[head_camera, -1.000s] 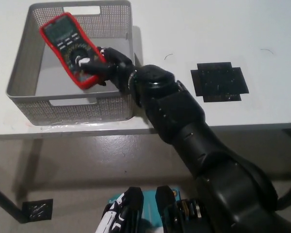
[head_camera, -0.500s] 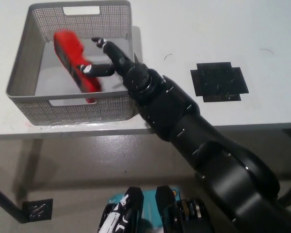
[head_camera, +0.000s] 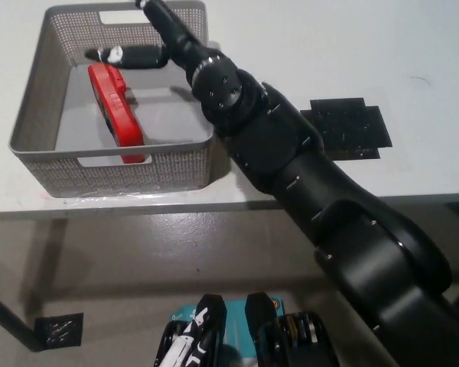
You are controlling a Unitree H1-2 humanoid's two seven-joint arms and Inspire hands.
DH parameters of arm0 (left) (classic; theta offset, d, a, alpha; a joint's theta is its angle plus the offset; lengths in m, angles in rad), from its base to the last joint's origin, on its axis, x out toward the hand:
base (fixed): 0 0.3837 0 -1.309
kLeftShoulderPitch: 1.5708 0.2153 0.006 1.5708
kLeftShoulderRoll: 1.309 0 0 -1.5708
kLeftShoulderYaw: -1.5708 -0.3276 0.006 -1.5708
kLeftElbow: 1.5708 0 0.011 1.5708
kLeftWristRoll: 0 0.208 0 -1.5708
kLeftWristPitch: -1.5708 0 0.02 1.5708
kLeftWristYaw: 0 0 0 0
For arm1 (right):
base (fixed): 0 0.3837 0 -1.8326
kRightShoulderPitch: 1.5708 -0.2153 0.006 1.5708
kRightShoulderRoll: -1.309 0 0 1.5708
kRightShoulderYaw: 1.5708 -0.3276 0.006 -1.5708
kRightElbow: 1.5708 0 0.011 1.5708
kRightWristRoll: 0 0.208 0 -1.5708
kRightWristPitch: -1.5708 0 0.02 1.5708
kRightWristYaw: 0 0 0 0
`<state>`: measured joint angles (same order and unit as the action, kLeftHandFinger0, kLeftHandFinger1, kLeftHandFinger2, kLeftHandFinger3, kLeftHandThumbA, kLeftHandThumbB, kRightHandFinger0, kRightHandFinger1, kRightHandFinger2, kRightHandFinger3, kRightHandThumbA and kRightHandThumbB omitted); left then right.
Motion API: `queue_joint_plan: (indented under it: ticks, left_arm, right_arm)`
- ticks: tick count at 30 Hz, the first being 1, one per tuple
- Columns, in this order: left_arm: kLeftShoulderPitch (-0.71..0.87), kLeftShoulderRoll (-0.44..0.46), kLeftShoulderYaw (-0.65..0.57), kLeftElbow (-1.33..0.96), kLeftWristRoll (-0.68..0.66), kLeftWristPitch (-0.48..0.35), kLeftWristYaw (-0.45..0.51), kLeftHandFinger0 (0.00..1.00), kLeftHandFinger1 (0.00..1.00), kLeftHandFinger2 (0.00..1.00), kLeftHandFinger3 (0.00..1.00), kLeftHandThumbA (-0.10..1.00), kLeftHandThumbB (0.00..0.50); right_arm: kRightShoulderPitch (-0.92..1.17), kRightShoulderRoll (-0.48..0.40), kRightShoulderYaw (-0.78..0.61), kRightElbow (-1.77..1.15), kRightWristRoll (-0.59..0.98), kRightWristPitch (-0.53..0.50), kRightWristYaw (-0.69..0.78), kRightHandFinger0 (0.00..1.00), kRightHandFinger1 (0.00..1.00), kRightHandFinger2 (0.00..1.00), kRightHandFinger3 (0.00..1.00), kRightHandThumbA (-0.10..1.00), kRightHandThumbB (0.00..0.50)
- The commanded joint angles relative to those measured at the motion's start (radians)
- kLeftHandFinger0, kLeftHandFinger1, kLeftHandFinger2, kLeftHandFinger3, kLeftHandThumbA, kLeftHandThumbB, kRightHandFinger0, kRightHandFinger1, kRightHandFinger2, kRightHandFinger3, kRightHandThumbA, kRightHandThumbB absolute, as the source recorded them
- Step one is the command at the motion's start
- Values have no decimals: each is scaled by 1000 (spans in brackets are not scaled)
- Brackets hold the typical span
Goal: Use the right hand to pick up a multimeter on the right side and put it into a container on the left side
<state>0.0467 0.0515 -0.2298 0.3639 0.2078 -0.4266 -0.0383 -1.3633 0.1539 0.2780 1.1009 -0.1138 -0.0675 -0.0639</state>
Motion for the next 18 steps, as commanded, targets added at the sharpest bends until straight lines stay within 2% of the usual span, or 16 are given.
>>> queue_joint_plan:
  ticks: [1, 6, 7, 9, 10, 12, 13, 15, 18]
  left_arm:
    - [5, 4, -12, -38, 10, -36, -10, 1000, 1000, 1000, 1000, 1000, 390]
    - [3, 8, -6, -39, -2, -36, -13, 1000, 1000, 1000, 1000, 1000, 388]
    - [5, 8, -4, -42, -3, -31, -13, 1000, 1000, 1000, 1000, 1000, 390]
    - [10, 12, -3, -46, -4, -28, -14, 1000, 1000, 1000, 1000, 1000, 387]
    - [13, 14, -2, -46, 0, -31, -12, 1000, 1000, 1000, 1000, 1000, 379]
    - [17, 17, -1, -46, 7, -37, -7, 1000, 1000, 1000, 1000, 1000, 376]
    - [18, 19, -1, -43, 5, -40, -6, 1000, 1000, 1000, 1000, 1000, 376]
    - [16, 22, -3, -35, 0, -43, -4, 1000, 1000, 1000, 1000, 1000, 374]
    - [11, 15, -4, -20, 1, -43, 4, 1000, 1000, 1000, 1000, 1000, 382]
  right_arm:
    - [-30, -44, -104, -185, 83, -30, 55, 1000, 1000, 1000, 1000, 1000, 497]
    - [83, -97, -201, -460, 206, 54, 184, 1000, 1000, 1000, 1000, 1000, 487]
    - [132, -133, -191, -567, 199, 85, 211, 1000, 1000, 1000, 1000, 1000, 432]
    - [189, -162, -194, -681, 215, 126, 241, 1000, 1000, 1000, 1000, 1000, 399]
    - [244, -186, -208, -789, 255, 170, 263, 1000, 1000, 1000, 1000, 1000, 430]
    - [322, -216, -224, -933, 302, 211, 278, 1000, 1000, 1000, 1000, 1000, 420]
    - [360, -232, -220, -1008, 296, 217, 273, 1000, 1000, 1000, 1000, 1000, 400]
    - [439, -271, -206, -1167, 267, 215, 266, 1000, 1000, 1000, 1000, 1000, 400]
    - [625, -297, -166, -1492, 190, 187, 237, 1000, 1000, 1000, 1000, 1000, 453]
